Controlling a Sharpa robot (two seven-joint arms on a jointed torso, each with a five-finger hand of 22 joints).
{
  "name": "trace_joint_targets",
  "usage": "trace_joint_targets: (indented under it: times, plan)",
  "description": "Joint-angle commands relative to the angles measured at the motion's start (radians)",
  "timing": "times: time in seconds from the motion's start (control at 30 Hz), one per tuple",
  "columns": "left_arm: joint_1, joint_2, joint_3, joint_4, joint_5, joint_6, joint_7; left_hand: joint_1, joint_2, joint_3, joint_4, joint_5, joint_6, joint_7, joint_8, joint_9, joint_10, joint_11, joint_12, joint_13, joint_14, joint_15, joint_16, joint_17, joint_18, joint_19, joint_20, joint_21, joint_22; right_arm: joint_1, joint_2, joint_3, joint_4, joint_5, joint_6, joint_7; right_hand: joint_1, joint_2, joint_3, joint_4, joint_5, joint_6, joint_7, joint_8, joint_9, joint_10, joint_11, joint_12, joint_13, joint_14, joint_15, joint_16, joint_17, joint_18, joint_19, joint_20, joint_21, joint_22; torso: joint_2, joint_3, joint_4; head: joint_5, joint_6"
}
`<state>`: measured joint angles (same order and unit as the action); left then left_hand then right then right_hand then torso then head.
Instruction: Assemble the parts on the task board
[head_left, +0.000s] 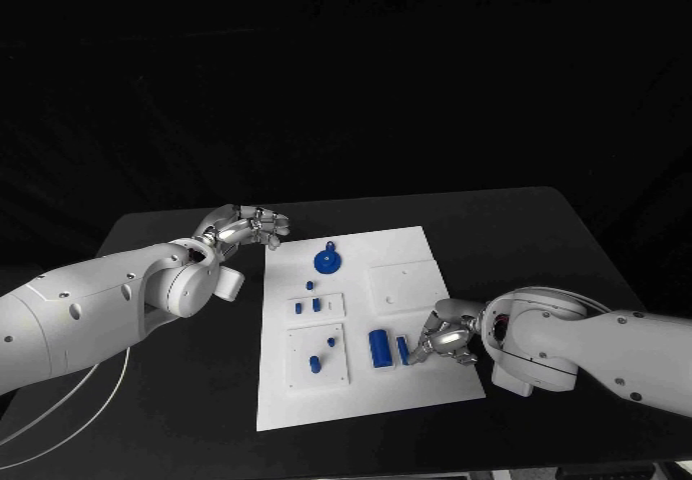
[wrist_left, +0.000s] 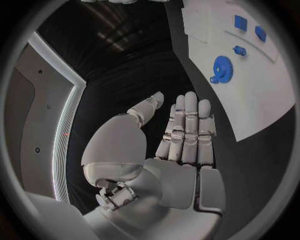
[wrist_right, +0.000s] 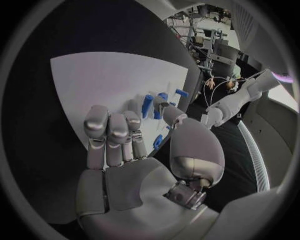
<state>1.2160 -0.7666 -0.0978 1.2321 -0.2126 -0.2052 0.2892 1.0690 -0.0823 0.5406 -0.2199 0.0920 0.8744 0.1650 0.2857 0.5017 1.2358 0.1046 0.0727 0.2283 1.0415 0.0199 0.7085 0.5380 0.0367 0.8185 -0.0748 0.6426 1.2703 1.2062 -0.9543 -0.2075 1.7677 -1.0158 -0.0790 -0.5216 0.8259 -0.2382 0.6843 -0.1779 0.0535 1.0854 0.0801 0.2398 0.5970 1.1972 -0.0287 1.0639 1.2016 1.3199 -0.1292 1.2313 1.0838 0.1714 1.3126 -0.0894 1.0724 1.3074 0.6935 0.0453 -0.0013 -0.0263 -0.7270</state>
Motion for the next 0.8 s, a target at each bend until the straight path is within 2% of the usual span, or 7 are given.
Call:
trace_joint_targets:
  times: [0.03, 0.23, 0.33, 0.43, 0.57, 0.67, 0.8]
  plan:
    - [0.000, 0.001, 0.001, 0.002, 0.005, 0.013, 0.007, -0.009, 0.000, 0.001, 0.007, -0.001, -0.005, -0.001, 0.004, -0.001, -0.008, 0.001, 0.001, -0.001, 0.008, 0.002, -0.005, 0.001, 0.014, 0.006, -0.002, -0.005, 0.001, -0.001, -0.001, 0.000, 0.002, -0.012, 0.049, 0.020, 0.014, 0.002, -0.007, -0.005, -0.002, -0.008, 0.001, 0.007, 0.001, -0.003, -0.001, 0.001, 0.001, -0.001, -0.004, 0.000, -0.001, 0.090, -0.001, -0.006, -0.006, 0.006, 0.000, 0.0003, 0.0000, -0.002, 0.000]
    - [0.000, 0.002, 0.001, 0.002, 0.005, 0.013, 0.007, -0.009, 0.000, 0.001, 0.008, 0.000, -0.005, -0.001, 0.005, -0.002, -0.008, 0.001, 0.001, -0.001, 0.008, 0.002, -0.005, 0.002, 0.014, 0.007, -0.002, -0.006, 0.001, -0.001, 0.003, 0.000, 0.001, -0.012, 0.042, 0.023, 0.018, 0.005, -0.010, -0.007, -0.002, -0.008, 0.001, 0.007, 0.000, -0.003, -0.001, 0.001, 0.001, -0.001, -0.004, -0.001, -0.001, 0.090, -0.001, -0.005, -0.006, 0.006, 0.000, 0.0001, -0.0002, -0.003, 0.000]
    - [0.000, 0.002, 0.001, 0.002, 0.005, 0.014, 0.006, -0.009, 0.001, 0.001, 0.008, 0.000, -0.005, -0.001, 0.005, -0.002, -0.008, 0.001, 0.001, -0.001, 0.008, 0.002, -0.005, 0.002, 0.014, 0.007, -0.002, -0.006, 0.002, -0.001, 0.007, 0.000, -0.001, -0.012, 0.029, 0.016, 0.019, 0.017, -0.014, -0.007, -0.001, -0.007, 0.001, 0.008, 0.000, -0.003, -0.001, 0.000, 0.000, -0.001, -0.004, -0.001, -0.001, 0.090, -0.002, -0.004, -0.007, 0.006, 0.000, -0.0003, 0.0008, -0.004, -0.001]
    - [0.000, 0.001, 0.001, 0.002, 0.005, 0.013, 0.006, -0.009, 0.001, 0.001, 0.008, 0.001, -0.005, -0.001, 0.005, -0.002, -0.008, 0.001, 0.001, -0.001, 0.008, 0.002, -0.005, 0.002, 0.014, 0.007, -0.002, -0.006, 0.002, -0.001, 0.010, 0.000, -0.005, -0.015, 0.032, 0.010, 0.009, 0.048, -0.021, 0.002, -0.003, -0.006, 0.001, 0.009, -0.001, -0.002, -0.001, 0.000, 0.000, -0.001, -0.003, -0.001, -0.001, 0.090, -0.002, -0.002, -0.007, 0.006, 0.001, -0.0007, 0.0012, -0.004, -0.002]
    - [0.000, 0.001, 0.001, 0.001, 0.005, 0.013, 0.006, -0.009, 0.001, 0.002, 0.008, 0.001, -0.005, -0.001, 0.005, -0.002, -0.008, 0.001, 0.001, -0.001, 0.008, 0.002, -0.006, 0.003, 0.014, 0.007, -0.002, -0.006, 0.002, -0.001, 0.019, 0.000, -0.006, -0.036, 0.034, 0.002, 0.016, 0.069, -0.016, -0.002, -0.003, -0.005, 0.000, 0.009, -0.003, -0.002, -0.002, 0.000, -0.001, -0.001, -0.004, -0.001, 0.000, 0.090, -0.004, -0.002, -0.008, 0.006, 0.000, -0.0014, 0.0010, -0.004, -0.002]
    - [0.000, 0.001, 0.001, 0.002, 0.005, 0.014, 0.006, -0.009, 0.001, 0.002, 0.008, 0.001, -0.005, -0.001, 0.005, -0.002, -0.008, 0.001, 0.001, -0.001, 0.008, 0.002, -0.006, 0.003, 0.014, 0.007, -0.002, -0.006, 0.002, -0.001, 0.025, 0.000, -0.009, -0.049, 0.038, -0.001, 0.050, 0.099, 0.010, -0.025, -0.003, -0.004, -0.001, 0.010, -0.004, -0.002, -0.003, 0.000, -0.001, -0.002, -0.005, 0.000, 0.000, 0.090, -0.006, -0.004, -0.007, 0.008, 0.001, -0.0012, 0.0012, -0.003, -0.004]
    - [0.000, 0.001, 0.001, 0.001, 0.005, 0.012, 0.007, -0.009, 0.001, 0.002, 0.008, 0.002, -0.005, -0.001, 0.005, -0.002, -0.008, 0.001, 0.001, -0.001, 0.008, 0.002, -0.006, 0.003, 0.014, 0.007, -0.002, -0.006, 0.002, -0.001, 0.028, 0.000, -0.009, -0.059, 0.039, -0.001, 0.084, 0.132, 0.041, -0.078, 0.003, -0.001, 0.000, 0.010, -0.009, 0.000, -0.002, -0.001, -0.002, -0.002, -0.003, -0.001, 0.000, 0.090, -0.008, 0.001, -0.005, 0.011, 0.000, -0.0008, 0.0013, -0.003, -0.005]
